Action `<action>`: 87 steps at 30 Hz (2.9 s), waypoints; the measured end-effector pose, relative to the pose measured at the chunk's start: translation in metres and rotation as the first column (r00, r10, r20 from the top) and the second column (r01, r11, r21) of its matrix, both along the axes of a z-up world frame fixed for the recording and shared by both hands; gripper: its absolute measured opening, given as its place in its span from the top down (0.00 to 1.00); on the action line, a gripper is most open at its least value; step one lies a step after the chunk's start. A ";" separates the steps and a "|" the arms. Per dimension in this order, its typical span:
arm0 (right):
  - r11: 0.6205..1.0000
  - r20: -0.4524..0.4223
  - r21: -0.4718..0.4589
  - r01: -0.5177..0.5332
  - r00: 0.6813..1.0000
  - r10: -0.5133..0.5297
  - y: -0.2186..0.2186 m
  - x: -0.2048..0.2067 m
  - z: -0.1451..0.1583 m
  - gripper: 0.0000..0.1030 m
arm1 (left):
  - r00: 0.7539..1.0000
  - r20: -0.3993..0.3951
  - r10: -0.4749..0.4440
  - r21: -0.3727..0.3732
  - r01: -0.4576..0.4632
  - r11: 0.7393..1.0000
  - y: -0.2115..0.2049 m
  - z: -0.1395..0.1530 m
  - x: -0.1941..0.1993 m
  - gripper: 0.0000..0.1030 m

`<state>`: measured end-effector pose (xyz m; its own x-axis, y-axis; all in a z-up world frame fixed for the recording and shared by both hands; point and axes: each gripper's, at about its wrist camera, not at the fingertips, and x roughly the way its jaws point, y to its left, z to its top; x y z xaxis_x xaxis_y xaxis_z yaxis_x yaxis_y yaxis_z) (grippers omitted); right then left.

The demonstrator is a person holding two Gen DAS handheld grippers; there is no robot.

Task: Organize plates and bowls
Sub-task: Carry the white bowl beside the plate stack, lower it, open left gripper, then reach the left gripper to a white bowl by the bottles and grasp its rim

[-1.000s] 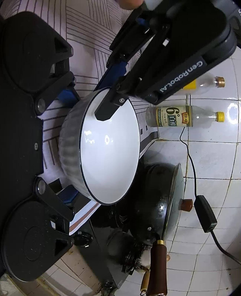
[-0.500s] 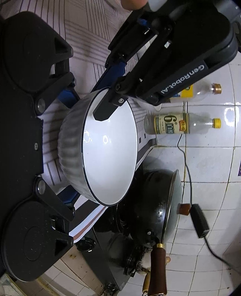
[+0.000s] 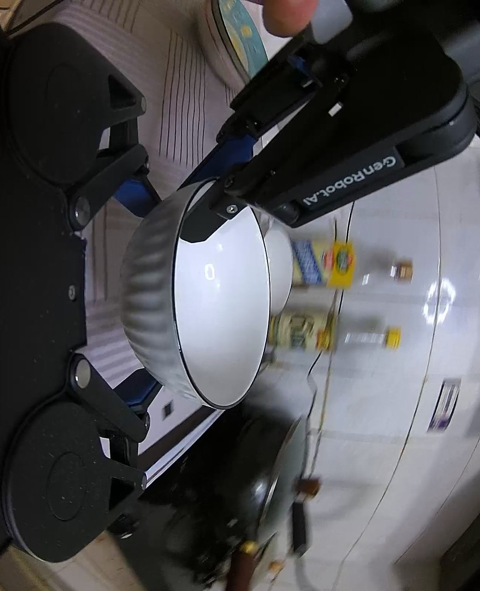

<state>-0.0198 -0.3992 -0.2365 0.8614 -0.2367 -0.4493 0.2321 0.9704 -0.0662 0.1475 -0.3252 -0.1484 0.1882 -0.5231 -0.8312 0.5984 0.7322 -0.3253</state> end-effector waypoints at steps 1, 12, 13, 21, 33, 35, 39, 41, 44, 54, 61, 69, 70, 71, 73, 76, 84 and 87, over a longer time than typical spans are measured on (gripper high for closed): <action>1.000 0.000 -0.004 -0.020 1.000 0.020 0.004 0.003 0.002 0.11 | 1.000 0.008 0.015 0.003 -0.015 1.000 0.008 0.002 0.000 0.84; 0.968 -0.007 -0.018 -0.251 0.968 0.251 0.065 0.031 0.005 0.11 | 0.987 0.070 0.147 0.099 -0.154 0.983 0.082 0.007 0.001 0.84; 0.964 -0.008 -0.013 -0.264 0.965 0.264 0.068 0.033 0.004 0.11 | 0.985 0.070 0.156 0.107 -0.163 0.981 0.086 0.006 0.002 0.84; 0.939 -0.026 0.001 -0.344 0.939 0.344 0.089 0.063 -0.011 0.11 | 0.967 0.055 0.250 0.152 -0.255 0.955 0.109 -0.011 0.023 0.84; 0.908 -0.115 0.063 -0.415 0.900 0.420 0.102 0.092 -0.032 0.12 | 0.950 -0.021 0.311 0.183 -0.303 0.935 0.129 -0.039 0.043 0.84; 0.913 -0.128 0.071 -0.402 0.904 0.408 0.102 0.092 -0.031 0.11 | 0.949 -0.028 0.314 0.169 -0.305 0.937 0.130 -0.040 0.042 0.84; 0.919 -0.159 0.068 -0.388 0.905 0.394 0.104 0.086 -0.022 0.10 | 0.949 -0.032 0.312 0.168 -0.303 0.938 0.129 -0.040 0.042 0.83; 0.924 -0.193 0.071 -0.375 0.904 0.381 0.106 0.081 -0.014 0.09 | 0.953 -0.048 0.298 0.175 -0.286 0.942 0.129 -0.038 0.042 0.79; 0.930 -0.239 0.156 -0.334 0.900 0.364 0.099 0.075 0.001 0.09 | 0.962 -0.050 0.268 0.189 -0.255 0.948 0.129 -0.032 0.041 0.68; 0.934 -0.298 0.293 -0.204 0.909 0.292 0.059 0.073 0.058 0.09 | 0.973 -0.026 0.228 0.143 -0.222 0.964 0.137 0.009 0.037 0.48; 0.920 -0.297 0.367 -0.141 0.919 0.259 0.045 0.085 0.091 0.16 | 0.968 0.065 0.243 0.148 -0.250 0.957 0.144 0.032 0.034 0.36; 0.868 -0.233 0.490 -0.075 0.949 0.214 0.029 0.108 0.109 0.20 | 0.960 0.124 0.252 0.127 -0.267 0.955 0.150 0.049 0.045 0.27; 0.861 -0.231 0.503 -0.071 0.949 0.213 0.027 0.112 0.111 0.23 | 0.958 0.140 0.251 0.127 -0.269 0.955 0.150 0.051 0.048 0.26; 0.853 -0.229 0.519 -0.063 0.951 0.210 0.025 0.116 0.111 0.24 | 0.956 0.156 0.248 0.125 -0.268 0.955 0.149 0.052 0.052 0.25; 0.824 -0.217 0.563 -0.060 0.952 0.217 0.022 0.127 0.108 0.27 | 0.950 0.201 0.241 0.121 -0.268 0.956 0.150 0.053 0.061 0.21; 0.797 -0.212 0.601 -0.060 0.950 0.231 0.022 0.142 0.095 0.33 | 0.937 0.237 0.256 0.120 -0.290 0.950 0.150 0.047 0.078 0.20; 0.768 -0.253 0.639 0.048 0.956 0.150 0.019 0.194 0.061 0.46 | 0.932 0.264 0.248 0.121 -0.287 0.950 0.147 0.023 0.135 0.20; 0.752 -0.268 0.654 0.089 0.956 0.119 0.018 0.210 0.050 0.48 | 0.935 0.270 0.229 0.131 -0.271 0.954 0.139 0.013 0.153 0.20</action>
<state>0.1897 -0.3811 -0.1862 0.6771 0.2162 -0.7034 0.2903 0.7999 0.5253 0.3009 -0.1863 -0.1351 0.5071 -0.2927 -0.8106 0.4350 0.8989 -0.0525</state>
